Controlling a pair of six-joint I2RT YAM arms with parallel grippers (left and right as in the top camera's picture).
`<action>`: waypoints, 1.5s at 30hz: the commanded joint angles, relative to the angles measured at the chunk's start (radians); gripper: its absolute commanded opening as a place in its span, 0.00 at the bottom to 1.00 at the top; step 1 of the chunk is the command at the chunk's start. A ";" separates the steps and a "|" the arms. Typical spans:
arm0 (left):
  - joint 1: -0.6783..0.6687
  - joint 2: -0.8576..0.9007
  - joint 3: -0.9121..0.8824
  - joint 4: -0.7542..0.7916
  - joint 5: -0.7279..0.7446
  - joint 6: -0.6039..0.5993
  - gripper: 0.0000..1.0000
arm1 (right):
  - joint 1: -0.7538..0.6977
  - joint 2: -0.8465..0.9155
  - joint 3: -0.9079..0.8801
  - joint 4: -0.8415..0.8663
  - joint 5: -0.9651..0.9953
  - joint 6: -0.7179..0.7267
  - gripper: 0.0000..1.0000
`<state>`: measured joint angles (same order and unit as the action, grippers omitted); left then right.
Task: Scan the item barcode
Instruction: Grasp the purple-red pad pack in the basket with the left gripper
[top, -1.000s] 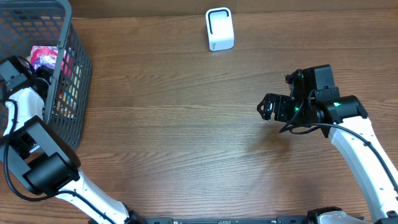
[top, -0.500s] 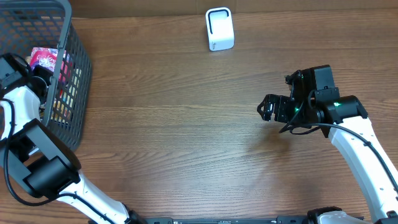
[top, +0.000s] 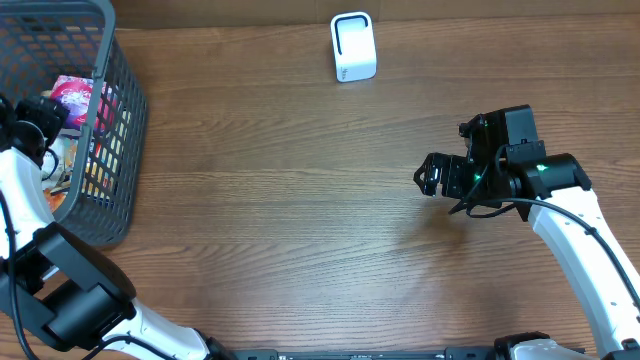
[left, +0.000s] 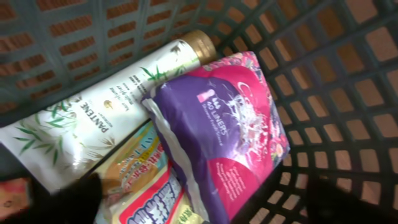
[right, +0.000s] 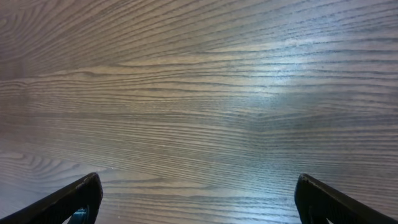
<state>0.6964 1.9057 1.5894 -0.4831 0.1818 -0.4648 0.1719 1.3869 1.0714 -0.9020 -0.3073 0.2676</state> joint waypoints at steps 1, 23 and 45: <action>0.004 0.040 0.002 0.032 -0.055 0.042 1.00 | 0.004 -0.010 0.016 0.003 -0.001 -0.006 1.00; -0.036 0.247 0.002 0.239 0.033 -0.036 1.00 | 0.004 -0.010 0.016 0.002 -0.002 -0.001 1.00; -0.043 0.311 0.002 0.325 -0.009 -0.048 1.00 | 0.004 -0.010 0.016 -0.004 -0.002 0.044 1.00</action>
<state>0.6605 2.1700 1.5894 -0.1741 0.1860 -0.5152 0.1719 1.3869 1.0714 -0.9089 -0.3069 0.2989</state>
